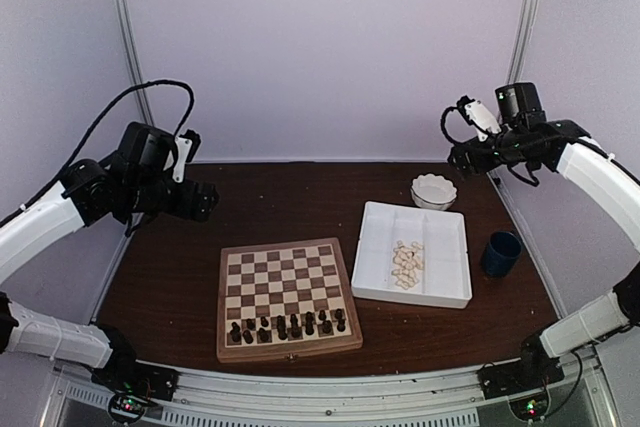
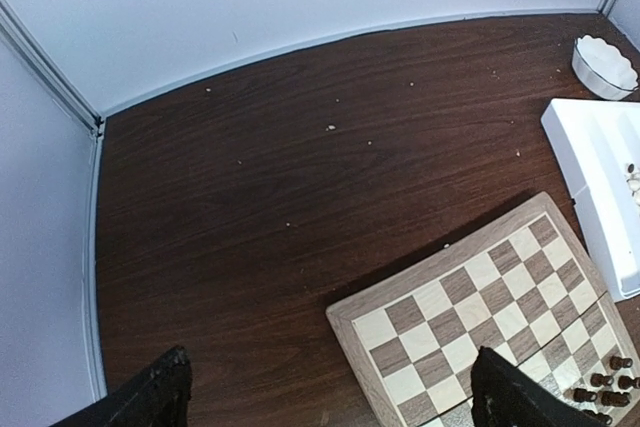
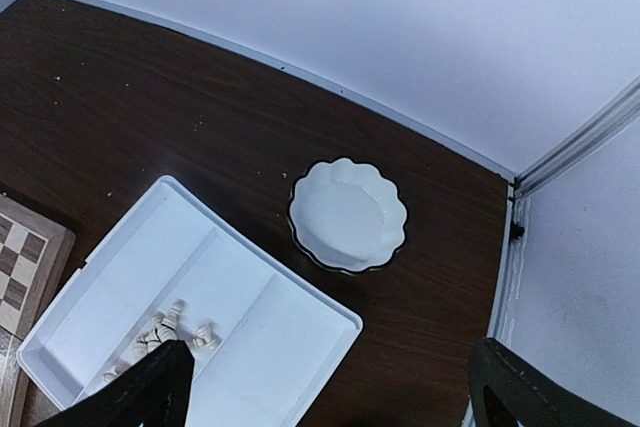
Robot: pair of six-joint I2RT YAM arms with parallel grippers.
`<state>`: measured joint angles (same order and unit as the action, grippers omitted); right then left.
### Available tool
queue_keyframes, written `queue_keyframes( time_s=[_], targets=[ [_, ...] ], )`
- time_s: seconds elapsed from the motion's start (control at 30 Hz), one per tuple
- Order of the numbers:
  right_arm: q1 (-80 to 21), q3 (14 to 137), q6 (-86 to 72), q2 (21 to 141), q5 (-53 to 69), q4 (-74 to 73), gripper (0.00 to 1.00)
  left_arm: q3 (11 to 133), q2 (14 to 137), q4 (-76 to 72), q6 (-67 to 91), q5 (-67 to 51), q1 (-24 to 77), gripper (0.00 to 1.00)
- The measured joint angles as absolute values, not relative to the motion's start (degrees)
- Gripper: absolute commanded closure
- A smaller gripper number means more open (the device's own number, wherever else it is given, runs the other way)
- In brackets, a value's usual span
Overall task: Set up the chess pieces on the board
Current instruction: Reset both arms
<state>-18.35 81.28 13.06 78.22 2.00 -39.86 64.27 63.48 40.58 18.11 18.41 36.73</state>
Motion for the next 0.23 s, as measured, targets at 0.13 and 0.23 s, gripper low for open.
queue_keyframes(
  time_s=[0.13,0.23],
  targets=[
    [-15.31,76.23,8.91,74.50,3.53,-37.28,0.01,64.31,64.16,40.60,18.41,18.41,36.73,0.02],
    [-13.85,75.00,7.01,72.49,5.41,-35.20,0.01,64.31,64.36,40.58,18.70,18.37,36.73,0.03]
  ],
)
